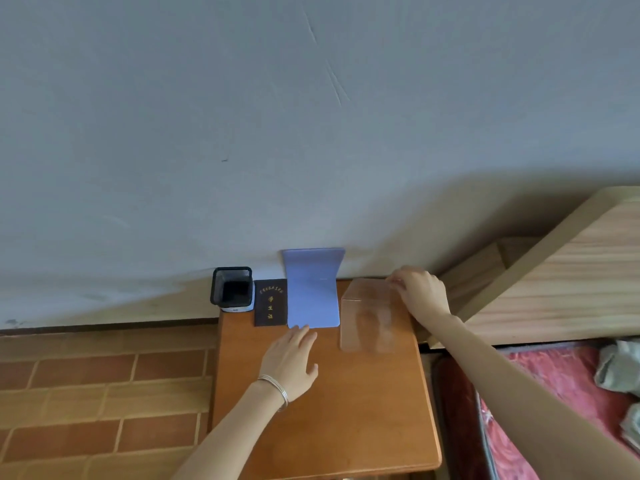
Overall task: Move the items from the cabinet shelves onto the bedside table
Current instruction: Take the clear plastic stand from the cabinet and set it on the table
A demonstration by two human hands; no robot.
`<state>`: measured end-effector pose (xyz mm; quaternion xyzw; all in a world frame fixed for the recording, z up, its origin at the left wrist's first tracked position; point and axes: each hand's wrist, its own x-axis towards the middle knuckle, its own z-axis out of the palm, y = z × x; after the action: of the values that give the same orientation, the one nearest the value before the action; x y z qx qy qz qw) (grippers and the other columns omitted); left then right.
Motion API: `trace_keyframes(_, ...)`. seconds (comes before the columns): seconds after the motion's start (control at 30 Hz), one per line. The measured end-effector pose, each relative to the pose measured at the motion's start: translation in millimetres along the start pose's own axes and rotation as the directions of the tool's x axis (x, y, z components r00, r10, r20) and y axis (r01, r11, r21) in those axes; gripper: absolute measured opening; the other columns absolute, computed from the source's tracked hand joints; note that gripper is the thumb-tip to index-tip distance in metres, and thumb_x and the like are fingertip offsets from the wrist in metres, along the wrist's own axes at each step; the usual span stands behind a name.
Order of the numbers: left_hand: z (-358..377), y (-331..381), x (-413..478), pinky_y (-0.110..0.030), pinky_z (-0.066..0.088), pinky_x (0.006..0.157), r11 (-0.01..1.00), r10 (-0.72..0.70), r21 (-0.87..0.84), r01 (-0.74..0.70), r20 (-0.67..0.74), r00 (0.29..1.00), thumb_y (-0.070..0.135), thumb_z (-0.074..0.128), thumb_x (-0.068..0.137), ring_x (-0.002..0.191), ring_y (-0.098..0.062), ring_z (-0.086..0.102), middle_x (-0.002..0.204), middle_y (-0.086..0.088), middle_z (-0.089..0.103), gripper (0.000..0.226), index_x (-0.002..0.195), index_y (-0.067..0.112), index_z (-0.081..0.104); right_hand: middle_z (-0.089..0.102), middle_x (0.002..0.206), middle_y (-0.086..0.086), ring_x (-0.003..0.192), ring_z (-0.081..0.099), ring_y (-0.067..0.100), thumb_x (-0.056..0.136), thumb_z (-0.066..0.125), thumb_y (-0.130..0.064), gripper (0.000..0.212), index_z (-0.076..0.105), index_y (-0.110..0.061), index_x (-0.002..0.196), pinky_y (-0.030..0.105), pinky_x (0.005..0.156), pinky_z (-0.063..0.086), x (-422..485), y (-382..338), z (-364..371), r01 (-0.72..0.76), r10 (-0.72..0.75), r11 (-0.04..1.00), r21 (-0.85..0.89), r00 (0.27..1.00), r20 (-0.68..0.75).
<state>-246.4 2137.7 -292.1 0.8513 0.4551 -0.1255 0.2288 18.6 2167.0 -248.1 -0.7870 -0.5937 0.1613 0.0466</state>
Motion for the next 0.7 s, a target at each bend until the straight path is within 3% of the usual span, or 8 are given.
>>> trace_keyframes(0.1,15,-3,15,-0.031,0.022,0.113,1.000,0.001,0.016,-0.001,0.029,1.000,0.040,0.041,0.097,0.144,-0.017,0.008,0.158,0.002,0.010,0.058,0.148,0.021,0.021,0.065,0.108,0.007,0.104,0.056,0.028,0.077,0.069,-0.004,0.032,0.067,-0.011,0.109,0.038,0.080,0.051,-13,8,12,0.154,-0.138,0.987,0.038,0.952,-0.273)
trace_keyframes(0.17,24,-6,26,-0.032,0.022,0.113,0.999,0.007,0.042,-0.009,0.048,0.999,0.039,0.041,0.096,0.145,-0.018,0.005,0.159,0.002,0.006,0.059,0.148,0.022,0.019,0.060,0.110,0.009,0.102,0.052,0.026,0.079,0.067,-0.004,0.032,0.063,-0.005,0.110,0.036,0.082,0.049,-40,10,26,0.179,-0.121,0.980,0.082,0.876,-0.466)
trace_keyframes(0.2,28,-9,32,-0.032,0.022,0.113,0.998,0.013,0.059,-0.016,0.059,0.998,0.038,0.041,0.096,0.145,-0.019,0.002,0.159,0.002,0.003,0.060,0.149,0.022,0.017,0.058,0.110,0.009,0.100,0.051,0.024,0.081,0.062,-0.006,0.028,0.062,-0.005,0.109,0.033,0.081,0.047,-58,10,38,0.196,-0.118,0.975,0.108,0.862,-0.493)
trace_keyframes(0.23,32,-11,39,-0.032,0.024,0.112,0.997,0.018,0.075,-0.023,0.069,0.997,0.038,0.040,0.097,0.145,-0.020,-0.001,0.159,0.002,-0.001,0.061,0.149,0.023,0.014,0.057,0.112,0.008,0.099,0.051,0.023,0.084,0.057,-0.010,0.026,0.062,-0.007,0.109,0.032,0.078,0.048,-74,10,54,0.222,-0.142,0.967,0.123,0.875,-0.463)
trace_keyframes(0.3,41,-15,56,-0.033,0.029,0.109,0.996,0.023,0.089,-0.031,0.095,0.995,0.039,0.039,0.097,0.145,-0.022,-0.007,0.158,0.003,-0.009,0.063,0.150,0.027,0.007,0.052,0.124,0.004,0.102,0.053,0.022,0.086,0.053,-0.016,0.033,0.057,-0.016,0.118,0.030,0.072,0.051,-97,12,96,0.223,-0.192,0.967,0.124,0.956,-0.224)
trace_keyframes(0.4,52,-20,76,-0.032,0.040,0.102,0.997,0.015,0.074,-0.025,0.129,0.991,0.040,0.036,0.098,0.143,-0.025,-0.014,0.157,0.006,-0.017,0.062,0.149,0.037,0.002,0.031,0.148,0.000,0.132,0.036,0.022,0.087,0.058,-0.019,0.057,0.037,-0.028,0.139,0.030,0.077,0.054,-99,19,150,0.146,-0.159,0.982,0.116,0.980,0.117)
trace_keyframes(0.5,57,-24,85,-0.034,0.043,0.097,0.995,0.012,0.100,-0.029,0.164,0.986,0.043,0.030,0.099,0.143,-0.027,-0.016,0.156,0.007,-0.018,0.056,0.148,0.040,0.003,0.011,0.156,0.000,0.143,0.006,0.020,0.097,0.043,-0.033,0.053,0.024,-0.029,0.146,0.038,0.095,0.049,-81,19,161,0.110,-0.119,0.993,0.052,0.966,0.228)
trace_keyframes(0.7,61,-28,92,-0.036,0.050,0.088,0.996,0.008,0.082,-0.021,0.161,0.987,0.045,0.030,0.099,0.143,-0.028,-0.015,0.157,0.007,-0.014,0.052,0.148,0.039,0.013,-0.001,0.157,-0.002,0.143,-0.006,0.020,0.098,0.037,-0.040,0.051,0.021,-0.030,0.146,0.037,0.095,0.048,-45,12,156,0.128,-0.093,0.988,-0.091,0.944,0.316)
